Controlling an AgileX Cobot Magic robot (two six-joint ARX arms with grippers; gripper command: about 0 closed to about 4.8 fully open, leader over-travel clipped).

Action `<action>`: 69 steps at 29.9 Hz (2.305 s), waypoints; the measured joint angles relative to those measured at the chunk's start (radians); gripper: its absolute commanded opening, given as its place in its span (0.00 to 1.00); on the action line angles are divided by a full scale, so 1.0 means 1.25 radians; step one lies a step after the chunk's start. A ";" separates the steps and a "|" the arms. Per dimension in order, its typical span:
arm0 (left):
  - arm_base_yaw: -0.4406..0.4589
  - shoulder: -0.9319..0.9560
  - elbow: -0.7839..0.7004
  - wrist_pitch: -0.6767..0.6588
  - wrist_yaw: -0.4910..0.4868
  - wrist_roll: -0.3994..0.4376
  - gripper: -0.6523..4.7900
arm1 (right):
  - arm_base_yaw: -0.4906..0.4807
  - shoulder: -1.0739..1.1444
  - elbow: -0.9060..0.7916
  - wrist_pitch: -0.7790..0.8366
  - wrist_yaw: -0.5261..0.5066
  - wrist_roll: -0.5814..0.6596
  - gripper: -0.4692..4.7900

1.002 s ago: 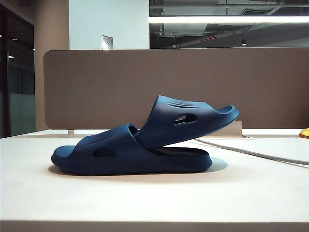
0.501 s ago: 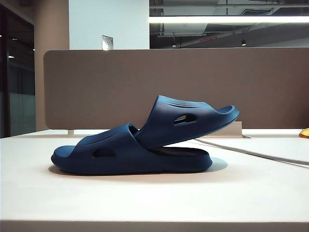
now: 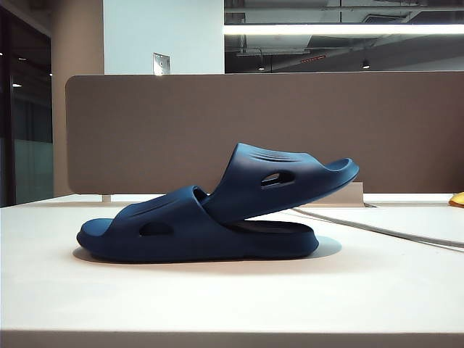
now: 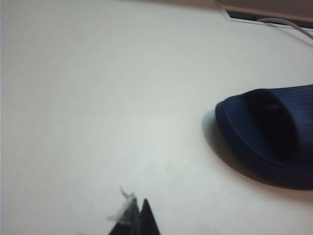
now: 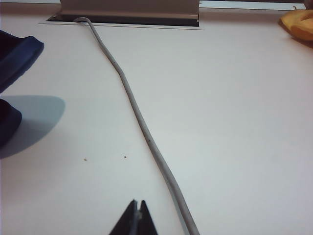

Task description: Interlock the pair of blue slippers on the table with their fronts facing up.

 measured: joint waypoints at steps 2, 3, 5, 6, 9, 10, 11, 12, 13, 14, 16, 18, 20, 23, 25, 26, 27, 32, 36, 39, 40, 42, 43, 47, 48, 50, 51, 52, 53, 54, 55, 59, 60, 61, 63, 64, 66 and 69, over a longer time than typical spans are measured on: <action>0.000 0.000 0.000 0.000 0.027 0.000 0.11 | 0.007 0.000 0.000 0.000 -0.001 0.000 0.08; 0.000 0.000 0.000 0.000 0.039 0.000 0.11 | 0.011 0.000 0.000 0.000 -0.002 0.000 0.08; 0.000 0.000 0.000 -0.001 0.060 -0.001 0.11 | 0.019 0.000 0.000 0.000 -0.003 0.000 0.08; 0.000 0.000 0.000 -0.003 0.066 -0.001 0.11 | 0.021 0.000 0.000 0.000 -0.003 0.000 0.08; 0.000 0.000 0.002 -0.019 0.073 -0.017 0.11 | 0.024 0.000 0.000 0.000 -0.007 0.000 0.08; 0.000 0.001 0.002 -0.019 0.073 -0.027 0.11 | 0.024 0.000 0.000 0.000 -0.010 0.000 0.08; 0.000 0.002 0.002 -0.019 0.073 -0.034 0.12 | 0.024 0.000 0.000 0.000 -0.012 0.000 0.08; 0.000 0.002 0.002 -0.019 0.073 -0.048 0.12 | 0.024 0.000 0.000 0.000 -0.013 0.000 0.08; 0.000 0.002 0.002 -0.019 0.073 -0.064 0.12 | 0.024 0.000 0.000 0.000 -0.014 0.000 0.08; 0.000 0.002 0.002 -0.019 0.073 -0.078 0.12 | 0.024 0.000 0.000 0.000 -0.015 0.000 0.08; 0.000 0.002 0.002 -0.019 0.074 -0.107 0.11 | 0.024 0.000 0.000 0.000 -0.015 0.000 0.08; 0.000 0.002 0.002 -0.019 0.074 -0.127 0.11 | 0.024 0.000 0.000 0.000 -0.015 0.003 0.08; 0.000 0.002 0.002 -0.019 0.074 -0.121 0.11 | 0.024 0.000 0.000 0.000 -0.016 0.003 0.08; 0.000 0.002 0.002 -0.019 0.077 -0.005 0.11 | 0.024 0.000 0.000 0.001 -0.016 0.003 0.08; 0.000 0.002 0.002 -0.018 0.104 0.082 0.11 | 0.024 0.000 0.000 0.001 -0.017 0.004 0.08; 0.000 0.002 0.002 -0.018 0.120 0.107 0.11 | 0.024 0.000 0.000 0.001 -0.017 0.004 0.08; 0.000 0.002 0.002 -0.017 0.132 0.127 0.11 | 0.024 0.000 0.000 0.001 -0.017 0.004 0.08; 0.000 0.002 0.002 -0.011 0.162 0.147 0.11 | 0.024 0.000 0.000 0.001 -0.017 0.018 0.08; 0.000 0.002 0.002 0.008 0.262 0.164 0.11 | 0.024 0.000 -0.001 0.001 -0.031 0.022 0.08; 0.000 0.002 0.002 0.012 0.292 0.168 0.11 | 0.024 0.000 -0.001 0.002 -0.039 0.023 0.08; 0.000 0.002 0.002 0.012 0.292 0.168 0.11 | 0.024 0.000 -0.001 0.002 -0.041 0.023 0.08; 0.000 0.002 0.002 0.012 0.292 0.168 0.11 | 0.024 0.000 -0.001 0.002 -0.059 0.023 0.08; 0.000 0.002 0.002 0.012 0.292 0.168 0.11 | 0.023 0.000 -0.001 0.003 -0.069 0.024 0.08; 0.000 0.002 0.002 0.010 0.293 0.160 0.11 | 0.024 -0.001 -0.001 0.006 -0.117 0.024 0.08; 0.000 0.002 0.002 0.009 0.294 0.157 0.11 | 0.024 -0.001 -0.001 0.006 -0.127 0.024 0.08; 0.000 0.002 0.002 0.006 0.295 0.154 0.11 | 0.026 -0.001 -0.001 0.007 -0.136 0.024 0.08; 0.000 0.002 0.002 0.006 0.295 0.154 0.11 | 0.029 -0.001 -0.001 0.007 -0.137 0.024 0.08; 0.000 0.002 0.002 0.006 0.295 0.154 0.11 | 0.031 -0.001 -0.001 0.007 -0.137 0.024 0.08; 0.000 0.002 0.002 0.006 0.295 0.154 0.11 | 0.034 -0.001 -0.001 0.007 -0.138 0.024 0.08; 0.000 0.002 0.002 0.006 0.295 0.153 0.11 | 0.038 -0.001 -0.001 0.007 -0.139 0.024 0.08; 0.000 0.002 0.002 0.006 0.295 0.153 0.11 | 0.040 -0.001 -0.001 0.007 -0.138 0.024 0.08; 0.000 0.002 0.002 0.006 0.295 0.152 0.11 | 0.041 -0.001 -0.001 0.007 -0.138 0.024 0.08; 0.000 0.002 0.002 0.006 0.295 0.152 0.11 | 0.041 -0.001 -0.001 0.007 -0.136 0.024 0.08; 0.000 0.002 0.002 0.006 0.295 0.152 0.11 | 0.041 -0.001 -0.001 0.007 -0.136 0.024 0.08; 0.000 0.002 0.002 0.006 0.295 0.152 0.11 | 0.041 -0.001 -0.001 0.008 -0.135 0.024 0.08; 0.000 0.002 0.002 0.006 0.295 0.152 0.11 | 0.041 -0.001 -0.001 0.008 -0.136 0.024 0.08; 0.000 0.002 0.002 0.006 0.295 0.152 0.11 | 0.041 -0.001 -0.001 0.008 -0.136 0.024 0.08; 0.000 0.002 0.002 0.006 0.295 0.152 0.11 | 0.041 -0.001 -0.001 0.008 -0.136 0.024 0.08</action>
